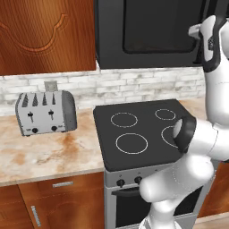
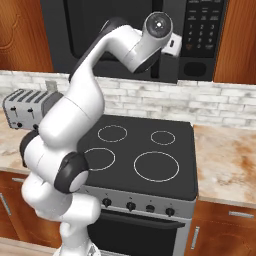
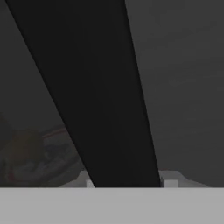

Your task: Retrieve the reheated potato from the microwave, then place the potato, cheese, and condiment on the cutting board.

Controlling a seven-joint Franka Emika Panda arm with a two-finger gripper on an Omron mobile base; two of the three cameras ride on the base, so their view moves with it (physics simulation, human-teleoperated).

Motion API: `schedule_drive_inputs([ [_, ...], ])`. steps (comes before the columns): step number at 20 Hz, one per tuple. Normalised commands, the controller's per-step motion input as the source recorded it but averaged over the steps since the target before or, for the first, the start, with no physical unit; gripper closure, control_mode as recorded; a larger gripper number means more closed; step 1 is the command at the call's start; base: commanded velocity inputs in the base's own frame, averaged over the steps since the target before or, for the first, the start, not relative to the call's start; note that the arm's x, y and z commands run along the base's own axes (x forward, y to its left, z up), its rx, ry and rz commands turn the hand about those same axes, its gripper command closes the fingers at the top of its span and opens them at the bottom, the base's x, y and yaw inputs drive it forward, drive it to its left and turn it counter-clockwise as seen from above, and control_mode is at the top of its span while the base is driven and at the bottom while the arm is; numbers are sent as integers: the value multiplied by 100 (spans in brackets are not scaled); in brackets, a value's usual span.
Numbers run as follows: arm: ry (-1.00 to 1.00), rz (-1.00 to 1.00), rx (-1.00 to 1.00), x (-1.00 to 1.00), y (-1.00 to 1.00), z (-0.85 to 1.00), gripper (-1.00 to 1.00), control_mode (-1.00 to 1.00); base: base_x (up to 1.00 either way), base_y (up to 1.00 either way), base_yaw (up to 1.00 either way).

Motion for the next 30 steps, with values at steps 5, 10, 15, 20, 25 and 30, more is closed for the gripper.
schedule_drive_inputs([
  [5,-1,5,1,-68,31,-27,100,-100,0,0,0],
  [10,0,3,0,-70,31,-23,100,-100,0,0,0],
  [15,0,0,0,-71,34,-20,100,-100,0,0,0],
  [20,0,0,0,-73,28,-16,100,-100,0,0,0],
  [25,0,0,0,-74,24,-11,100,-100,0,0,0],
  [30,0,0,0,-70,26,-6,100,-100,0,0,0],
])
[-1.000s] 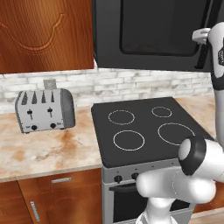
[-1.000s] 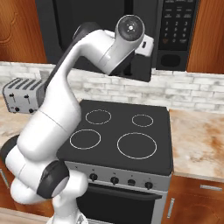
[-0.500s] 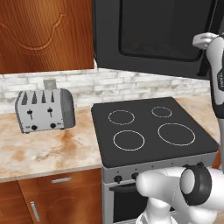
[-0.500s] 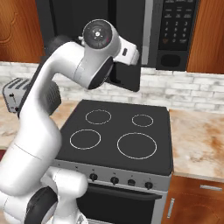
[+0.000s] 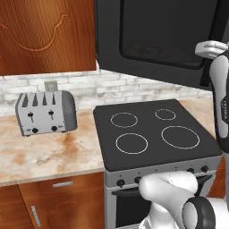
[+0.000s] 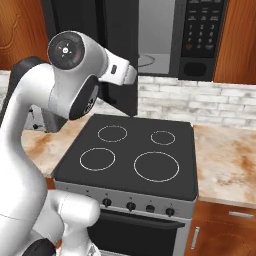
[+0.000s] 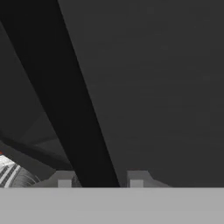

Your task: Retrieve the reheated potato from the microwave, then place the potato, cheese, and condiment on the cutting board.

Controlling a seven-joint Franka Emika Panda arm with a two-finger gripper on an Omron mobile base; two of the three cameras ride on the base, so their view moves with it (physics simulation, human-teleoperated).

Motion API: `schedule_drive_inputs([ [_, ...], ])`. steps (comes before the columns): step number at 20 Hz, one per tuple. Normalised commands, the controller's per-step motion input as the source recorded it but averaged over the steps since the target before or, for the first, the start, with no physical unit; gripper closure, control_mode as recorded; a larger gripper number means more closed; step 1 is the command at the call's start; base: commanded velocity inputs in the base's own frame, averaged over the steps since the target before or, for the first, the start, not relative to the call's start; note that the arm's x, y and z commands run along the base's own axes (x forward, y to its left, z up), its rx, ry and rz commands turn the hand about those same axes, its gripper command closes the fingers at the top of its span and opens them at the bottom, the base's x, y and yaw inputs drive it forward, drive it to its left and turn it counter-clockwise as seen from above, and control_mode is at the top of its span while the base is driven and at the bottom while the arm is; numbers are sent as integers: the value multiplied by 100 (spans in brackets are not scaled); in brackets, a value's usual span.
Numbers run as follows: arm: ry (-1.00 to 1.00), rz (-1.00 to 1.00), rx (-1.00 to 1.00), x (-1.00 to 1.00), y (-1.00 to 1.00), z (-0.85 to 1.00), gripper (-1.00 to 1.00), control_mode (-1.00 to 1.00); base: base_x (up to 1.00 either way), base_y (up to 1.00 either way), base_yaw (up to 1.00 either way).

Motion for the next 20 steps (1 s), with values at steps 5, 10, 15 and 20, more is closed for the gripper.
schedule_drive_inputs([
  [5,0,-2,0,-60,31,-1,100,-100,0,0,0],
  [10,0,-2,0,-50,46,-1,100,-100,0,0,0],
  [15,1,-2,0,-41,51,-3,-100,-100,0,0,0],
  [20,11,-1,0,-24,26,-16,-100,-100,0,0,0],
])
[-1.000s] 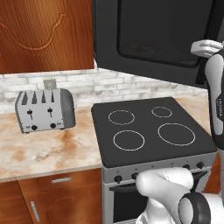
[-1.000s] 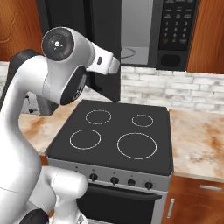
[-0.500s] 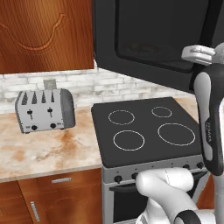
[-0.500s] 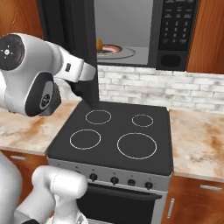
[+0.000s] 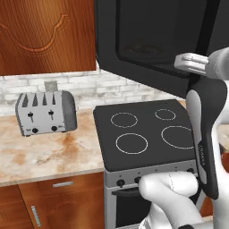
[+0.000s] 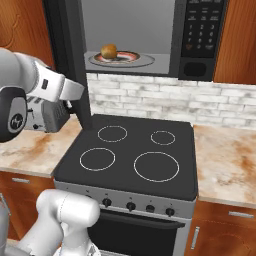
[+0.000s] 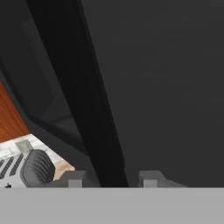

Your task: Retrieve the reheated potato from the microwave, then place the potato, cheese, and condiment on the cutting board.

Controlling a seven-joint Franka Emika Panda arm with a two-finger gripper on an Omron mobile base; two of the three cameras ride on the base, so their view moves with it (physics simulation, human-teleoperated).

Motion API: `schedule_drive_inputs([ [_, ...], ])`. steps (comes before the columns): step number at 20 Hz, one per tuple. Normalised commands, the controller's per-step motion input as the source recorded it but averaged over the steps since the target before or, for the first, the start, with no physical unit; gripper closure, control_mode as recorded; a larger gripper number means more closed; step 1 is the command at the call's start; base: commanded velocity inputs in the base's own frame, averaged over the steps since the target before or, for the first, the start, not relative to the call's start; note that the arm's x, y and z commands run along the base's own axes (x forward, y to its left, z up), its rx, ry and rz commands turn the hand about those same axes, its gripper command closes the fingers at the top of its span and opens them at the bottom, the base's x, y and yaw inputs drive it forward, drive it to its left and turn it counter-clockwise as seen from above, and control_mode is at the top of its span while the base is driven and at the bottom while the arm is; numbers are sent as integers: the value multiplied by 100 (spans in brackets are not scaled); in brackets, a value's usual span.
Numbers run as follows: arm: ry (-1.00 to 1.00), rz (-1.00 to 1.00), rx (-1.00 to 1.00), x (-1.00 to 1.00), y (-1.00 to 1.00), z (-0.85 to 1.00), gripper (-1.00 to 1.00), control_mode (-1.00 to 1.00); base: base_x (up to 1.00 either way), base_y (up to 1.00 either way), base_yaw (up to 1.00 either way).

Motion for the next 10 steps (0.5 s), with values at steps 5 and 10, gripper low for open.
schedule_drive_inputs([
  [5,8,0,2,-46,2,-4,-100,-100,0,0,0],
  [10,1,0,7,-50,0,3,-100,-100,0,0,0],
])
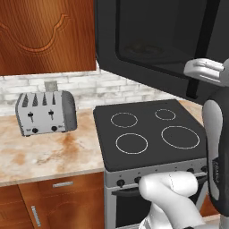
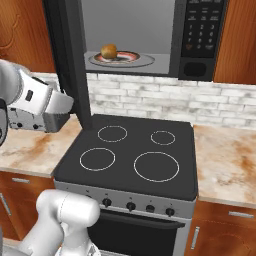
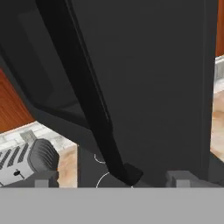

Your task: Retrieve the reheated potato from the microwave, then place the potato, cheese, and condiment on the cutting board.

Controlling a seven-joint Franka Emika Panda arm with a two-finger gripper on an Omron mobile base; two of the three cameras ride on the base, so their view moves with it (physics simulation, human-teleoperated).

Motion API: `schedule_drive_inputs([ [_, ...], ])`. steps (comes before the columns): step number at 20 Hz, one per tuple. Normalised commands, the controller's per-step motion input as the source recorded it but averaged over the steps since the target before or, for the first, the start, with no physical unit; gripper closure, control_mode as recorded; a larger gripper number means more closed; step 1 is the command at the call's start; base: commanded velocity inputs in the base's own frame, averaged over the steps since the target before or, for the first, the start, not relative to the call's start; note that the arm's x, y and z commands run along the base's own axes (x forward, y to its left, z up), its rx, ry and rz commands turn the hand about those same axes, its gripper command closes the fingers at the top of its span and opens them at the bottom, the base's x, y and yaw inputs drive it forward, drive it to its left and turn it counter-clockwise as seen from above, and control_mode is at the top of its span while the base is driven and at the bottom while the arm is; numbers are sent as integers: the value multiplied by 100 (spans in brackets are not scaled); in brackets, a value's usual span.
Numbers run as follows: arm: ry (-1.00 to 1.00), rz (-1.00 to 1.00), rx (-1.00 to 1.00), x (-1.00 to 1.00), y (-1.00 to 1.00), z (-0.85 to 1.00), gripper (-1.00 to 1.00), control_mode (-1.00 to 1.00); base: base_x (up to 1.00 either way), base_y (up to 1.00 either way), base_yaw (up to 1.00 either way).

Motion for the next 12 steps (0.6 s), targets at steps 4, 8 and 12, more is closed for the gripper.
schedule_drive_inputs([
  [4,0,0,23,-54,-26,3,-100,-100,0,0,0],
  [8,0,-4,34,-31,-38,0,-100,-100,0,0,0],
  [12,-1,-8,40,-9,-47,0,-100,-100,0,0,0],
])
